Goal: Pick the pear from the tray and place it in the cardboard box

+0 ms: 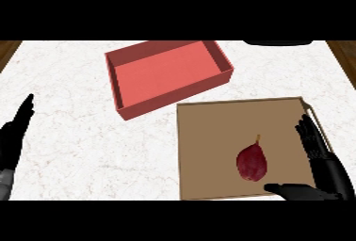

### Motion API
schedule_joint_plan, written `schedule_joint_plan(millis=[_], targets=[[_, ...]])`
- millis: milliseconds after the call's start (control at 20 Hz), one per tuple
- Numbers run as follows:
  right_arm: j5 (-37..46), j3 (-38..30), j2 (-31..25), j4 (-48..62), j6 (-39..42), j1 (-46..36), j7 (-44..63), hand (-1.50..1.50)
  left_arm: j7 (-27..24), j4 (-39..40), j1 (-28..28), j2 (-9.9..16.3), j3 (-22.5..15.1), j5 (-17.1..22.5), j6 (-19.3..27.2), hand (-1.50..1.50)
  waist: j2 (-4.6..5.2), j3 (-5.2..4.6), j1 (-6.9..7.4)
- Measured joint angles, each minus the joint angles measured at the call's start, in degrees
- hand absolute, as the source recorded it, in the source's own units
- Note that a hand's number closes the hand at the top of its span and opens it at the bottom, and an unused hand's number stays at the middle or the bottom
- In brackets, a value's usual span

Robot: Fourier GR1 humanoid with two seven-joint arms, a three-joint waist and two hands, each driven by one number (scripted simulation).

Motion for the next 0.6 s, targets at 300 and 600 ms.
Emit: schedule_joint_plan(millis=[300,600], targets=[[-5.84,-2.93,5.26,8.02,7.61,5.12,-18.91,-1.50,-0.65,0.09,-0.37,-1.18,0.84,-0.86,0.66,0.00,-0.06,0.22,-0.02],[1.25,-5.09,-1.32,13.38,7.99,2.54,-22.56,-1.50,-1.63,1.19,-0.49,-2.29,1.29,-1.89,0.37,0.00,-0.08,-0.01,0.47]])
